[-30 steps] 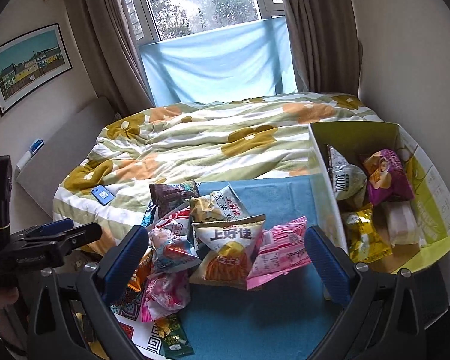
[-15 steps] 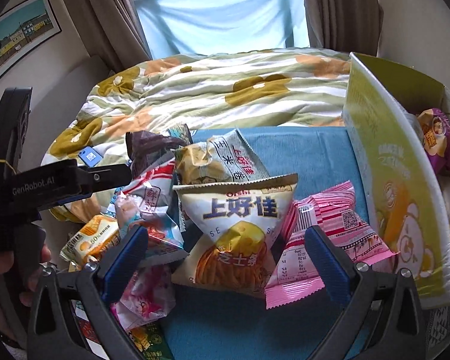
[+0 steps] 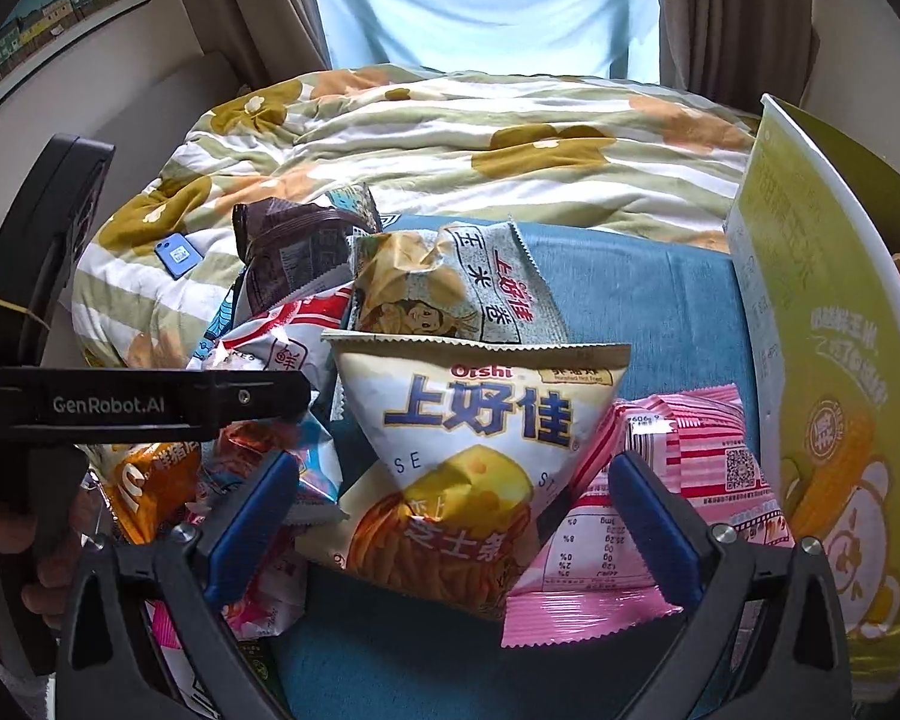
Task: Organize snacks
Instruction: 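Grasp the Oishi shrimp flakes bag with left gripper while right gripper grasps Oishi cheese bag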
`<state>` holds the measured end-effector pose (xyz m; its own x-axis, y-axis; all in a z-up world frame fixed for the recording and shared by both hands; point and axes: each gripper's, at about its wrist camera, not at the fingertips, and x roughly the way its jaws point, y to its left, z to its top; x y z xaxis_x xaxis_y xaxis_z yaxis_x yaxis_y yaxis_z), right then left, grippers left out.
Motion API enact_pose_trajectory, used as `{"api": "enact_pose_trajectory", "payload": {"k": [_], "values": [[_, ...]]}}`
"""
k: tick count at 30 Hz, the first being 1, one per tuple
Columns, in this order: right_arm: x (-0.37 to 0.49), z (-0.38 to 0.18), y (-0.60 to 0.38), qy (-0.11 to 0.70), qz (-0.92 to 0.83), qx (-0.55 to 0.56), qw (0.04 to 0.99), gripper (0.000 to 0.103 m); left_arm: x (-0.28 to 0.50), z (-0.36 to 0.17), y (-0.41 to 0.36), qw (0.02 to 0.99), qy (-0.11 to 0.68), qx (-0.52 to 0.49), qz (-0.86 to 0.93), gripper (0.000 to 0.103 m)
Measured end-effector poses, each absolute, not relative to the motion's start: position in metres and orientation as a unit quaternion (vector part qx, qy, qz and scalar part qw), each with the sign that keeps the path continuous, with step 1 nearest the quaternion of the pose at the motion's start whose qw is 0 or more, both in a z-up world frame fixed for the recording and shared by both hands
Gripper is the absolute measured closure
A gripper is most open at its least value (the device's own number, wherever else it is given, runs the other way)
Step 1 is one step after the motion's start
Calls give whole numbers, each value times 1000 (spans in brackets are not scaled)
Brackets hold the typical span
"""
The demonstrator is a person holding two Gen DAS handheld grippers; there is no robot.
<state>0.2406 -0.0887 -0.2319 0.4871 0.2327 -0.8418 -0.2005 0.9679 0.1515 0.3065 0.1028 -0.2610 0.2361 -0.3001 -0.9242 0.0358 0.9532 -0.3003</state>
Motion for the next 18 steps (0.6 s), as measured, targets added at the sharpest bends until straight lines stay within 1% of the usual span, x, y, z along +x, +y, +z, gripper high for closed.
{"api": "enact_pose_trajectory", "payload": {"k": [2, 3, 6, 8, 16, 18], "values": [[239, -233, -86, 490, 130, 10, 862, 5, 308, -259, 103, 780, 607, -105, -108, 36], [239, -233, -84, 491, 131, 7, 861, 5, 309, -258, 103, 781, 607, -101, -106, 49], [241, -235, -81, 495, 125, -2, 860, 7, 310, -257, 104, 778, 609, -103, -111, 52], [241, -235, -80, 500, 115, -3, 859, 13, 310, -256, 104, 779, 609, -101, -112, 53], [239, -234, -78, 506, 102, -24, 856, 18, 308, -254, 100, 782, 606, -95, -111, 54], [241, -236, -74, 506, 102, -38, 856, 22, 308, -254, 100, 783, 605, -95, -111, 54]]}}
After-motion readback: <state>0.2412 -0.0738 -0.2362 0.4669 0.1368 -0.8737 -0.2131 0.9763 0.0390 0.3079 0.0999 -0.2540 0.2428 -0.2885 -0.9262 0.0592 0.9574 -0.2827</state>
